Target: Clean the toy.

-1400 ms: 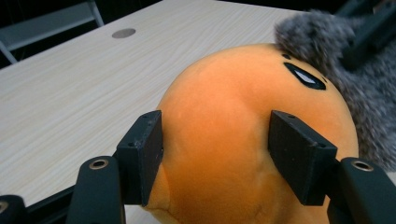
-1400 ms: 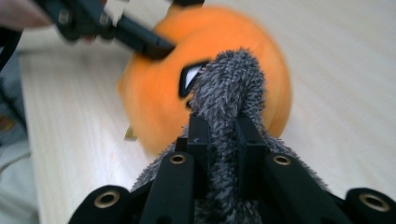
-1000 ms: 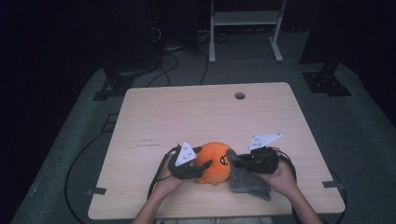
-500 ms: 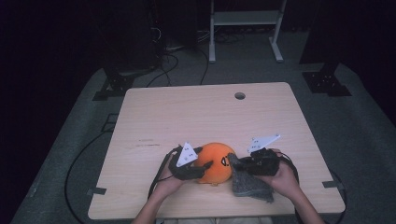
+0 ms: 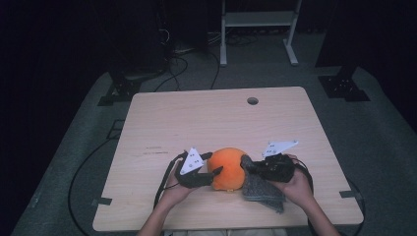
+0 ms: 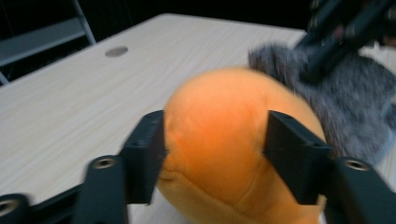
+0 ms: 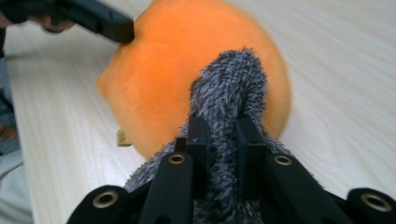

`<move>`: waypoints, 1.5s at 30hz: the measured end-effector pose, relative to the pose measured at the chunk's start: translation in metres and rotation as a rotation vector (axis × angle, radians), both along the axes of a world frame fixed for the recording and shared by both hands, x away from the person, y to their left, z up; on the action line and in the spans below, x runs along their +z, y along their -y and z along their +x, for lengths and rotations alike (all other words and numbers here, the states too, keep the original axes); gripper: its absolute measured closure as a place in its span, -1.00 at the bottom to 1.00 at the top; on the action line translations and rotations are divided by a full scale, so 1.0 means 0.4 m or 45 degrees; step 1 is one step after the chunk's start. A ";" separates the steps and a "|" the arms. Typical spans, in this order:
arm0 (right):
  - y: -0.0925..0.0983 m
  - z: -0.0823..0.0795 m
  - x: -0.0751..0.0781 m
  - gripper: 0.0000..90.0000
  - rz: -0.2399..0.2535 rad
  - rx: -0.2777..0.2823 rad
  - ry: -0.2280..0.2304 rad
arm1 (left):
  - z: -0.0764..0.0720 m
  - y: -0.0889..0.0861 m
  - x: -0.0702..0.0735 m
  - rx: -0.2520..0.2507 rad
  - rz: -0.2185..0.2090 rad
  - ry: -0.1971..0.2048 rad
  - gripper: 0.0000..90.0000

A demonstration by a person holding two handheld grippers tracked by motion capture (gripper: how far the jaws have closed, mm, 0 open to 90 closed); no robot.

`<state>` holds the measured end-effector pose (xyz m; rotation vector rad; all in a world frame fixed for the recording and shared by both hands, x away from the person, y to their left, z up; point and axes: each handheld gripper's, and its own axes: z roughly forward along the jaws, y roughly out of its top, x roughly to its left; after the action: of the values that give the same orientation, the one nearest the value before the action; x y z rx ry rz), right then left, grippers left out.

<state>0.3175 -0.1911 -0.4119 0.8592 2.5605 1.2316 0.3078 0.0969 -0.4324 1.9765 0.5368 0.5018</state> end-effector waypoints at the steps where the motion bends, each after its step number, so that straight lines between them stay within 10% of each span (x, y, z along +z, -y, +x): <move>1: -0.004 -0.008 0.007 0.74 0.004 0.002 0.029 | -0.001 0.004 -0.005 0.002 0.018 0.003 0.02; 6: -0.060 -0.042 0.019 0.74 -0.051 0.078 0.122 | 0.001 0.005 -0.010 0.021 0.028 -0.009 0.03; 13: -0.033 -0.031 -0.006 0.74 -0.066 0.084 0.015 | 0.011 -0.006 -0.010 0.062 -0.008 -0.049 -0.01; 17: -0.047 -0.046 0.020 0.74 0.002 0.121 0.073 | 0.010 -0.003 -0.014 0.060 -0.004 -0.044 -0.03; 25: -0.014 -0.010 -0.012 0.74 -0.010 0.029 0.006 | 0.009 -0.014 -0.006 0.073 -0.094 -0.098 -0.58; 29: -0.008 -0.007 -0.015 0.74 -0.018 0.014 -0.002 | 0.015 0.000 -0.028 0.013 -0.111 -0.219 -0.55; 35: -0.039 -0.042 0.034 0.74 0.070 0.098 0.088 | 0.004 0.015 -0.015 -0.018 -0.112 -0.158 -0.15; 37: -0.063 -0.048 0.034 0.74 -0.004 0.107 0.121 | 0.002 0.017 -0.012 -0.014 -0.103 -0.155 -0.15; 45: -0.077 -0.061 0.005 0.74 -0.021 0.142 0.075 | 0.018 0.001 -0.021 0.025 -0.158 -0.234 -0.11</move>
<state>0.2929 -0.1604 -0.4100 0.6739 2.5991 1.2441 0.3149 0.0967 -0.4408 1.9102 0.6866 0.2929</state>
